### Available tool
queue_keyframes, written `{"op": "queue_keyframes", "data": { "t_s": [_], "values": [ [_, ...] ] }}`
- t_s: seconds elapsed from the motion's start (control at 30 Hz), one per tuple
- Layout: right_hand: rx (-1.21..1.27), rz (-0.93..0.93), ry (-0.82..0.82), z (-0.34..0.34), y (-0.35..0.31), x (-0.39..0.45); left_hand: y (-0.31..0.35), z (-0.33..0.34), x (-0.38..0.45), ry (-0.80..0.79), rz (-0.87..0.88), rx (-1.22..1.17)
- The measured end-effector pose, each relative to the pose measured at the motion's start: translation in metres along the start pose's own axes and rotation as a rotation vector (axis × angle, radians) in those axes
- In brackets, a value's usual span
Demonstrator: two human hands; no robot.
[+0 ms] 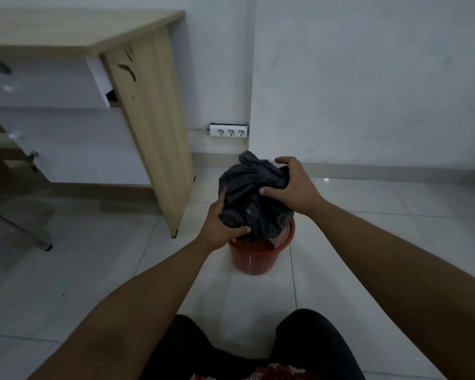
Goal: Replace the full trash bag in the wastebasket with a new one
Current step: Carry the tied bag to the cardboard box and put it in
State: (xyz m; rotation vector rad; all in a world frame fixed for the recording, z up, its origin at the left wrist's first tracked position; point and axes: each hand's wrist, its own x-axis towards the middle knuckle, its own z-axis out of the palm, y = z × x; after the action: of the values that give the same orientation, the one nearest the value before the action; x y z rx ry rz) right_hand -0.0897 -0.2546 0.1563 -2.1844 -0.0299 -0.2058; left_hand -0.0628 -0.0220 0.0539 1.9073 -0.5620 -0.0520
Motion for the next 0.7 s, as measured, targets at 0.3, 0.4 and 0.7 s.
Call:
{"op": "queue_keyframes", "data": {
  "t_s": [0.3, 0.4, 0.7],
  "values": [
    [-0.12, -0.241, 0.089, -0.001, -0.012, -0.077, 0.036, -0.02, -0.076, 0.048, 0.032, -0.085],
    [-0.219, -0.321, 0.176, 0.018, -0.014, -0.086, 0.043, -0.029, -0.089, 0.045, -0.001, -0.117],
    [0.083, -0.151, -0.218, 0.05, -0.095, -0.098, 0.091, -0.093, -0.132, -0.063, -0.231, -0.157]
  ]
}}
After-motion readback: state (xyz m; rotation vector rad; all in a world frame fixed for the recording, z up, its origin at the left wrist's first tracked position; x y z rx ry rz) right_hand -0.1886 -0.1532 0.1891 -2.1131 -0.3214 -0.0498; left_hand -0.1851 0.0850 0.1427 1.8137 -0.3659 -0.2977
